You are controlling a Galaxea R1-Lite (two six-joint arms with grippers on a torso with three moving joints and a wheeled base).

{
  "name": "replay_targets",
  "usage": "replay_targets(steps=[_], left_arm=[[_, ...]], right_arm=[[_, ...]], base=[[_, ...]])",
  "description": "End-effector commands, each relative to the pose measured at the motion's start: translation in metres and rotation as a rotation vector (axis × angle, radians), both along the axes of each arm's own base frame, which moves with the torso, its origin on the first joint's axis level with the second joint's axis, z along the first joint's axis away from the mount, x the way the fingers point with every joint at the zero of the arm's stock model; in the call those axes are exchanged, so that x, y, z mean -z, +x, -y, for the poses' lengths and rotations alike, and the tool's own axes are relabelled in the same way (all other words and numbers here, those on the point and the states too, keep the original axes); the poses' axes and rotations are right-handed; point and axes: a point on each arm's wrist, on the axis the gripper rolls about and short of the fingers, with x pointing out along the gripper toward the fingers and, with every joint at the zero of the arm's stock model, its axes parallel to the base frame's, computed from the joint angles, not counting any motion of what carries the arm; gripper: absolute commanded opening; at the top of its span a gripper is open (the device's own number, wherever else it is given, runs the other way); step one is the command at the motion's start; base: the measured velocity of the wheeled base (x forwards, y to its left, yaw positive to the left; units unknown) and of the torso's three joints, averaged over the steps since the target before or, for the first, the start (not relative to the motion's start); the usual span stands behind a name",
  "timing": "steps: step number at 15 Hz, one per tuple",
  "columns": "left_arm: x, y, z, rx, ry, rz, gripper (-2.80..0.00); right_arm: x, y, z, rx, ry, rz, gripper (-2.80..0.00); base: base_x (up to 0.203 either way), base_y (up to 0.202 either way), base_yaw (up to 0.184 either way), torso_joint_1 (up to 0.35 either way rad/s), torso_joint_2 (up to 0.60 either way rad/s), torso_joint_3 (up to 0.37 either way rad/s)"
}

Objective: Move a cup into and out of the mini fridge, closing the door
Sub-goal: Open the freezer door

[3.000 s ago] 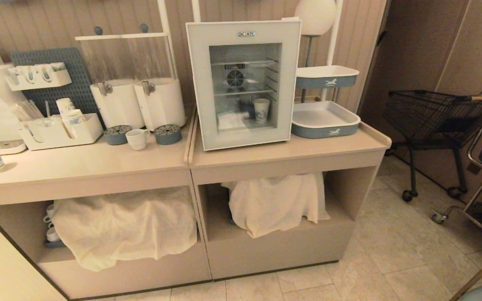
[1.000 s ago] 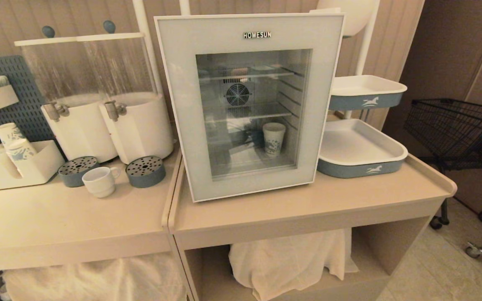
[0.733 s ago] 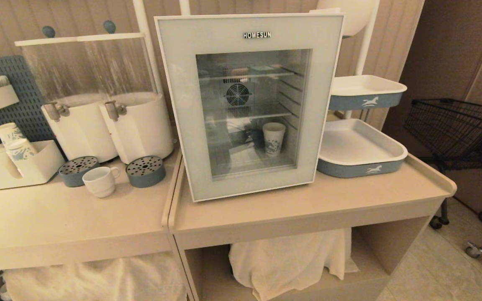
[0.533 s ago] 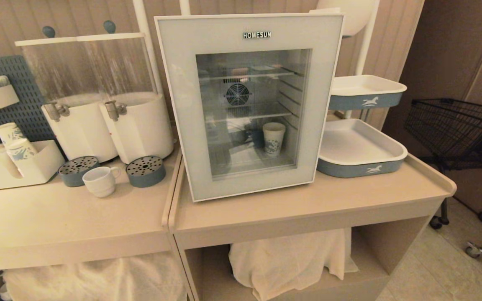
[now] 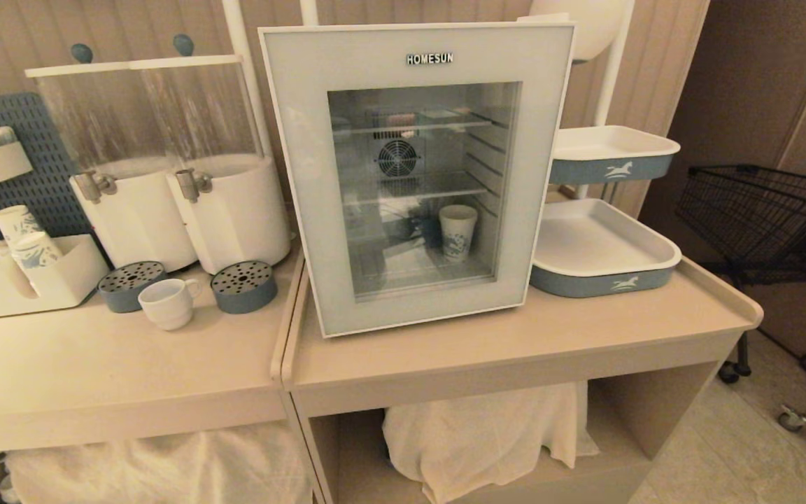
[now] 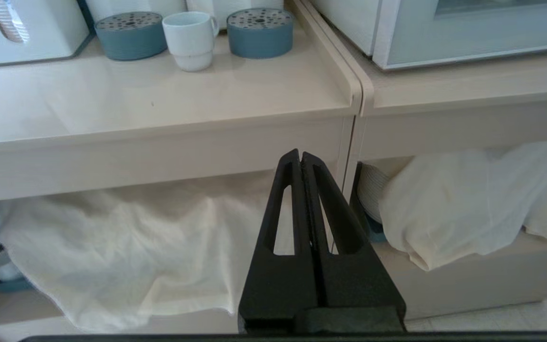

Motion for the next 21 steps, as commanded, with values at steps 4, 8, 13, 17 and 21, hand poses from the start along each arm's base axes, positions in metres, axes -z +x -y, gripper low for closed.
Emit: replay_targets(steps=[4,8,13,17,21], left_arm=[[-0.107,-0.033,0.001,0.027,-0.016,0.112,-2.8],[-0.253,0.019,0.001,0.062,-0.07,0.014,-2.8],[-0.296,0.156,0.008,0.302,-0.147,-0.27,-2.8],[-0.284,0.235,0.002,0.574,-0.257,-0.412,-2.8],[-0.254,0.299,-0.043,0.832,-0.418,-0.466,0.0]], right_arm=[[0.0,0.0,0.0,0.001,0.0,-0.001,-2.8],[0.0,0.0,0.0,0.0,-0.001,0.001,-2.8],[0.0,0.0,0.0,0.0,-0.001,0.001,-2.8],[0.0,0.0,0.0,0.0,-0.001,0.001,-2.8],[0.0,0.0,0.0,0.0,-0.001,0.001,-2.8]], base=[[0.0,0.0,0.0,0.0,0.0,0.0],[0.0,0.0,0.0,0.0,0.0,0.0],[0.0,0.0,0.0,0.0,0.0,0.0],[0.0,0.0,0.0,0.0,0.0,0.0],[0.0,0.0,0.0,0.0,0.0,0.0]])
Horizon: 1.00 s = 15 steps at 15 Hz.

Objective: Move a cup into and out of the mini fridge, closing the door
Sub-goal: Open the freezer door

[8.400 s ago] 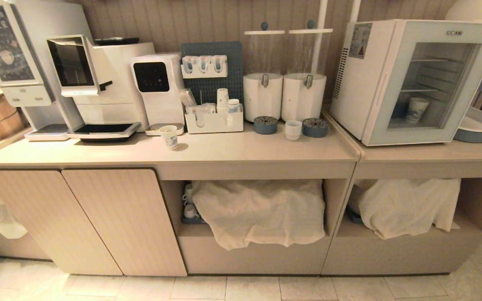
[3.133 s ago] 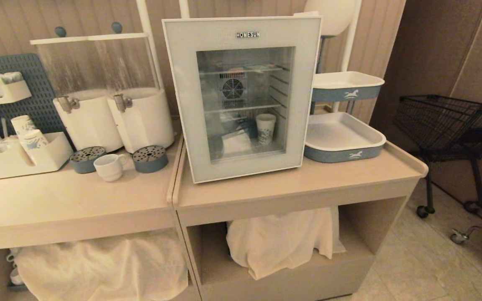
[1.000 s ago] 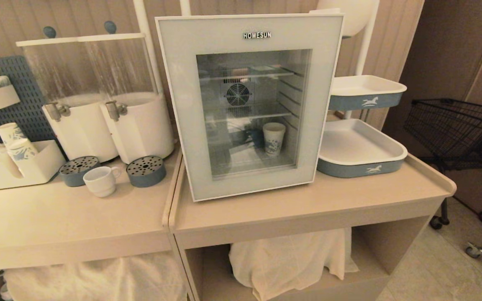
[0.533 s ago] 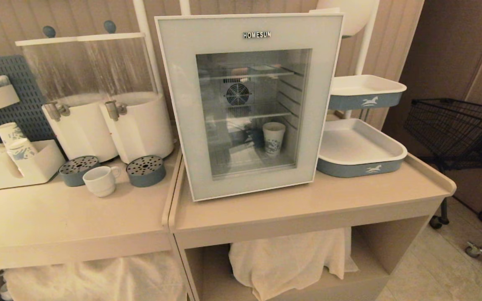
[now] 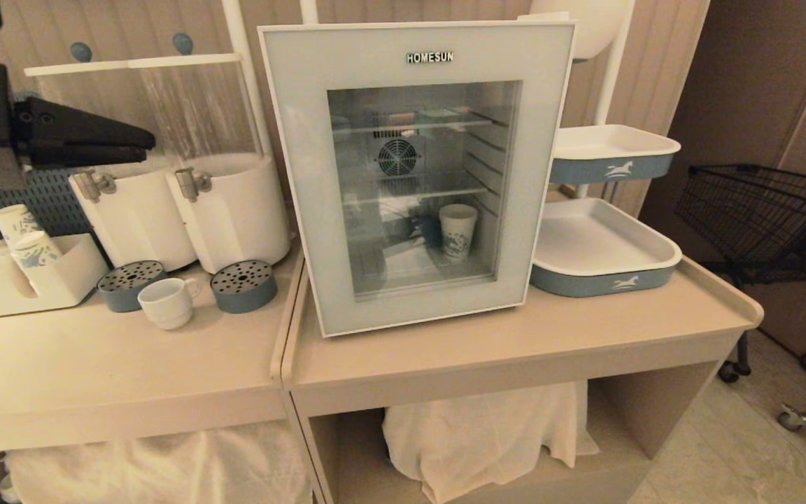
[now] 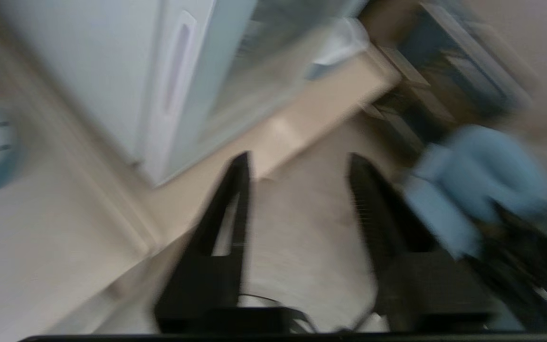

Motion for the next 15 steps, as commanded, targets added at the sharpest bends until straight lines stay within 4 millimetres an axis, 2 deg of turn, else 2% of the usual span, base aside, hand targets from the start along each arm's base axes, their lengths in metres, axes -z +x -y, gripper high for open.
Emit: replay_targets(steps=[1,3,5,7,9,11,15], left_arm=[[0.034,0.045,-0.027,0.136,-0.104,-0.065,0.0],[0.052,0.062,-0.041,0.214,-0.1,-0.005,0.0],[0.072,0.079,-0.045,0.306,-0.091,0.073,0.0],[0.077,0.082,-0.043,0.329,-0.094,0.081,0.0],[0.096,0.098,-0.018,0.45,-0.033,0.181,0.0],[0.109,0.116,-0.002,0.509,-0.035,0.194,0.0],[0.118,0.136,0.016,0.554,-0.033,0.195,0.0]], right_arm=[[0.0,0.0,0.0,0.0,0.0,-0.001,-2.8],[0.0,0.0,0.0,-0.001,-0.001,-0.001,-2.8],[0.0,0.0,0.0,-0.001,0.0,-0.001,-2.8],[0.0,0.0,0.0,-0.001,0.0,-0.001,-2.8],[0.0,0.0,0.0,-0.001,0.0,-0.001,-2.8],[0.0,0.0,0.0,-0.001,0.0,-0.001,-2.8],[0.0,0.0,0.0,0.001,0.0,-0.001,-2.8]], base=[[0.0,0.0,0.0,0.0,0.0,0.0],[0.0,0.0,0.0,0.0,0.0,0.0],[0.0,0.0,0.0,0.0,0.0,0.0],[0.0,0.0,0.0,0.0,0.0,0.0],[0.0,0.0,0.0,0.0,0.0,0.0],[0.0,0.0,0.0,0.0,0.0,0.0],[0.0,0.0,0.0,0.0,0.0,0.0]])
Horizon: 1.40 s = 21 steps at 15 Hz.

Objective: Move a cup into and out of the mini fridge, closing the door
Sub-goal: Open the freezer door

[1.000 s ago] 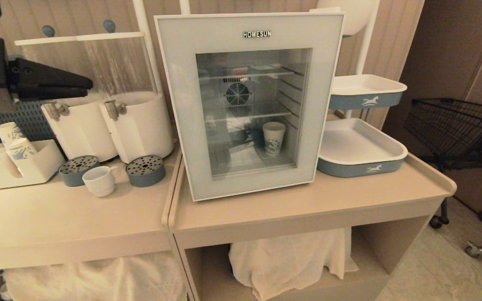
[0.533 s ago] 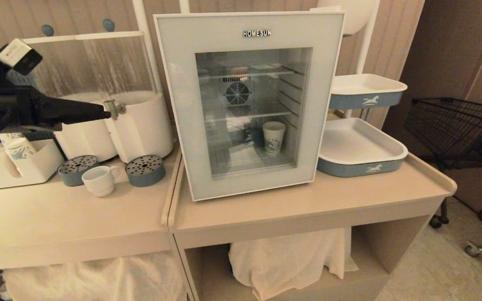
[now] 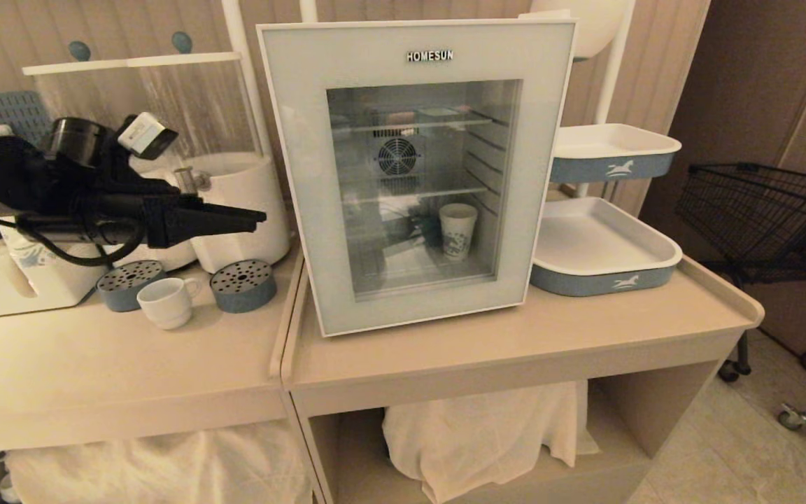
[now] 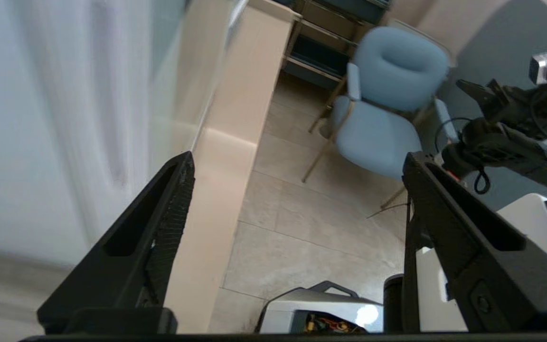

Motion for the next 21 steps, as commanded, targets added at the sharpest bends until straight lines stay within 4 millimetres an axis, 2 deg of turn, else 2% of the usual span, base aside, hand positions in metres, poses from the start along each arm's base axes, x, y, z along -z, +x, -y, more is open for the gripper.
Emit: replay_targets(steps=[1,9,16,21], left_arm=[[0.009,0.011,0.003,0.013,-0.004,-0.007,0.0],[0.02,0.029,0.001,-0.054,0.054,0.052,0.0],[0.03,0.035,0.021,-0.002,0.051,0.063,0.0],[0.029,0.037,0.026,0.011,0.046,0.081,0.0]], right_arm=[[0.0,0.0,0.0,0.0,0.0,-0.001,-2.8],[0.0,0.0,0.0,0.0,0.002,-0.001,-2.8],[0.0,0.0,0.0,0.0,0.002,-0.002,-2.8],[0.0,0.0,0.0,0.0,0.002,-0.002,-2.8]], base=[[0.0,0.0,0.0,0.0,0.0,0.0],[0.0,0.0,0.0,0.0,0.0,0.0],[0.0,0.0,0.0,0.0,0.0,0.0],[0.0,0.0,0.0,0.0,0.0,0.0]])
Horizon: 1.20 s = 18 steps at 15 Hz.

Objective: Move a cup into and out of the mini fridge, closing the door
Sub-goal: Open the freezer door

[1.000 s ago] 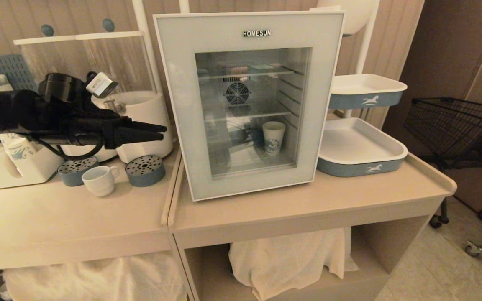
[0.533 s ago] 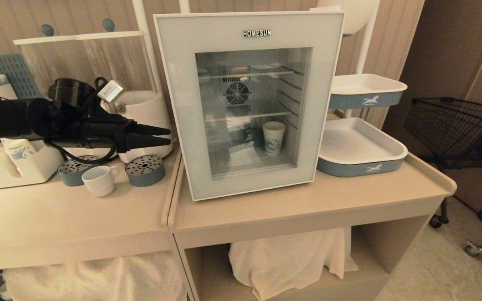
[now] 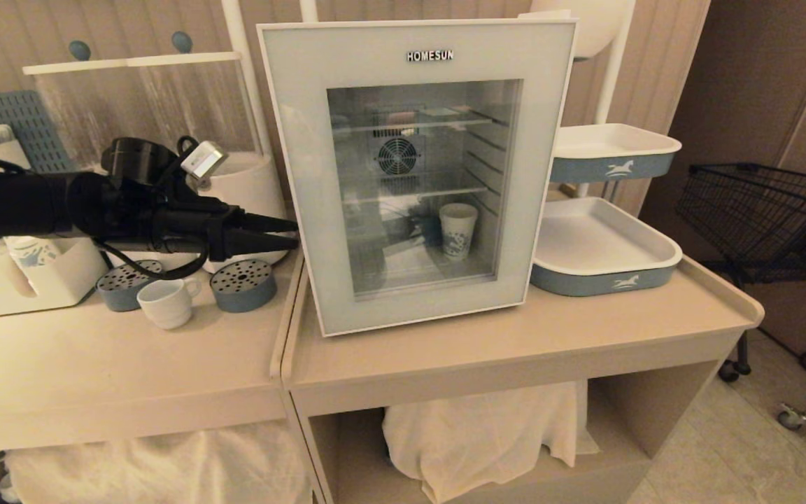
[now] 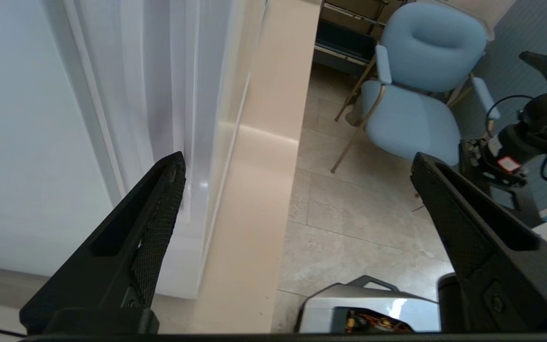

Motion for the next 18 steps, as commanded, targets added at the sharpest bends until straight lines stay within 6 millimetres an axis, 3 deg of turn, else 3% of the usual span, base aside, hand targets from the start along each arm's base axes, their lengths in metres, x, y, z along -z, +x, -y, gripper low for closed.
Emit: replay_targets(steps=[1,11,14,18], left_arm=[[-0.002,-0.001,0.001,0.009,-0.004,0.008,0.0],[0.012,0.012,0.008,0.007,0.008,0.022,0.0],[0.013,0.009,0.008,0.015,0.003,0.013,0.0],[-0.006,-0.011,0.008,0.028,-0.006,0.041,0.0]], right_arm=[[0.0,0.0,0.0,0.0,0.0,-0.001,-2.8],[0.0,0.0,0.0,-0.002,-0.001,0.0,-2.8],[0.0,0.0,0.0,-0.002,-0.001,0.001,-2.8],[0.0,0.0,0.0,-0.002,-0.001,0.001,-2.8]], base=[[0.0,0.0,0.0,0.0,0.0,0.0],[0.0,0.0,0.0,0.0,0.0,0.0],[0.0,0.0,0.0,0.0,0.0,0.0],[0.0,0.0,0.0,0.0,0.0,0.0]])
